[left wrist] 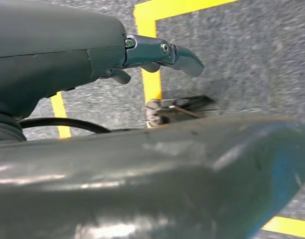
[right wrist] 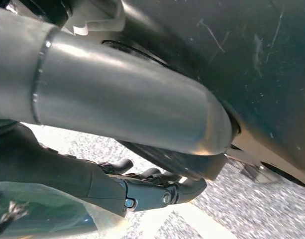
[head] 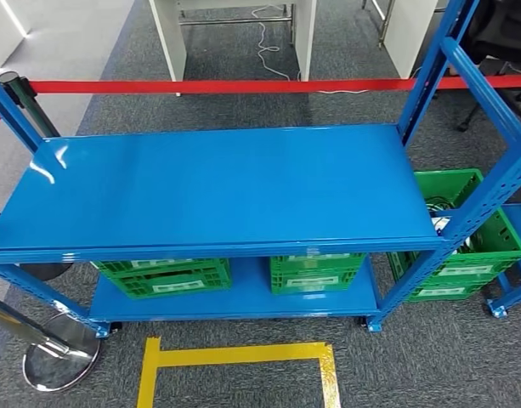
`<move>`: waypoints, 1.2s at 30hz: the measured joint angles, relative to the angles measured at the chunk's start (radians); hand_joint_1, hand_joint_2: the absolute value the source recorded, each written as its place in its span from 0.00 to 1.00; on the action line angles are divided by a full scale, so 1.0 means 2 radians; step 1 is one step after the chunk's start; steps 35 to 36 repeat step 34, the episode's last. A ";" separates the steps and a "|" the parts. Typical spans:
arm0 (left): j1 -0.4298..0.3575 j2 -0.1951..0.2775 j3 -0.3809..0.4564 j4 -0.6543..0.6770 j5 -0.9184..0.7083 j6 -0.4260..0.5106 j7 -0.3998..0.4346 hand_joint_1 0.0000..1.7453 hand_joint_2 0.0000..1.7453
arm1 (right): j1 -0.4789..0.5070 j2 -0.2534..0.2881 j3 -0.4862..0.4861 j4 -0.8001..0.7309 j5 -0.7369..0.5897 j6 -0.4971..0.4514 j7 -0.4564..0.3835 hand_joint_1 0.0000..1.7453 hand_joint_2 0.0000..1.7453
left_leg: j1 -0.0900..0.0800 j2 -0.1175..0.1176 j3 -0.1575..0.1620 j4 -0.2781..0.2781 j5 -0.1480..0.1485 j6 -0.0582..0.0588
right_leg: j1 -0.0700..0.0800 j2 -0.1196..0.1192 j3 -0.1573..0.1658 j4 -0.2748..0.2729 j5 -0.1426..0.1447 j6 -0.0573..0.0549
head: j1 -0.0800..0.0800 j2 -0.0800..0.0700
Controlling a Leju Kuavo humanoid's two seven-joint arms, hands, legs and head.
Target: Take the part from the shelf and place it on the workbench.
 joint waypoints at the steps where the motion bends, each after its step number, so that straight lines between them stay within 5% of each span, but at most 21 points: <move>1: 0.000 0.000 0.000 0.000 0.000 0.000 0.000 0.00 0.00 | 0.000 0.000 0.000 0.000 0.000 0.000 0.000 0.00 0.00 | -0.002 0.000 0.007 -0.028 0.019 0.004 | 0.001 0.001 0.004 0.000 -0.004 0.002 | 0.000 0.000; 7: 0.001 0.001 0.000 0.000 0.000 0.000 0.000 0.00 0.00 | -0.002 0.001 -0.001 0.000 0.000 0.001 0.001 0.00 0.00 | -0.001 0.000 0.033 -0.082 0.017 0.014 | 0.003 -0.001 0.010 -0.005 -0.015 0.015 | 0.000 0.000; 10: -0.002 0.000 0.000 0.000 0.003 -0.001 0.000 0.00 0.00 | -0.004 0.000 -0.003 0.000 0.000 0.002 0.002 0.00 0.00 | 0.001 0.001 0.045 -0.091 0.013 0.019 | 0.003 -0.001 -0.040 0.076 -0.046 0.020 | 0.002 0.000; 12: -0.002 -0.002 0.001 0.000 0.006 -0.002 0.000 0.00 0.00 | -0.005 0.000 -0.004 0.000 -0.001 0.002 0.004 0.00 0.00 | 0.001 0.001 0.052 -0.092 0.007 0.020 | 0.003 -0.001 -0.077 0.125 -0.051 0.021 | 0.002 0.000; 14: -0.002 -0.004 0.002 0.000 0.008 -0.002 0.000 0.00 0.00 | -0.005 -0.001 -0.004 0.000 -0.002 0.003 0.006 0.00 0.00 | 0.002 0.000 0.063 -0.092 -0.001 0.019 | 0.002 -0.001 -0.080 0.104 -0.016 0.022 | 0.003 0.000; 16: -0.001 -0.006 0.002 0.000 0.009 -0.001 0.000 0.00 0.00 | -0.006 -0.001 -0.005 0.000 -0.003 0.003 0.011 0.00 0.00 | 0.001 -0.001 0.074 -0.090 -0.011 0.015 | 0.001 -0.003 -0.061 0.045 0.028 0.023 | 0.003 0.000; 19: -0.004 -0.007 0.003 0.000 0.006 0.000 0.004 0.00 0.00 | -0.006 -0.001 -0.006 0.000 -0.005 0.003 0.022 0.00 0.00 | -0.002 -0.002 0.077 -0.088 -0.019 0.008 | 0.002 -0.002 -0.042 0.008 0.035 0.017 | 0.003 0.000; 23: -0.006 -0.008 0.003 0.000 0.002 0.006 0.026 0.00 0.00 | -0.006 -0.001 -0.011 0.000 -0.013 -0.003 0.043 0.00 1.00 | -0.002 -0.001 0.080 -0.090 -0.018 0.014 | 0.001 0.000 -0.040 0.005 0.034 0.014 | 0.001 0.000; 27: -0.007 -0.008 0.003 0.000 0.002 0.004 0.035 0.00 0.00 | -0.008 -0.001 -0.017 0.000 -0.014 -0.006 0.059 0.00 1.00 | -0.002 -0.001 0.083 -0.093 -0.016 0.015 | 0.001 0.000 -0.038 0.005 0.029 0.009 | 0.001 0.000; 31: -0.008 -0.010 0.003 0.000 0.001 0.001 0.038 0.00 1.00 | -0.010 -0.001 -0.021 0.000 -0.013 -0.005 0.070 0.00 1.00 | -0.002 -0.001 0.087 -0.098 -0.019 0.016 | 0.003 0.000 -0.037 0.005 0.028 0.006 | 0.001 0.000; 36: -0.009 -0.011 0.003 0.000 0.001 0.000 0.040 0.00 1.00 | -0.013 -0.001 -0.024 0.000 -0.013 -0.006 0.076 0.00 1.00 | -0.002 -0.001 0.087 -0.099 -0.019 0.014 | 0.003 -0.001 -0.036 0.005 0.027 0.005 | 0.001 0.000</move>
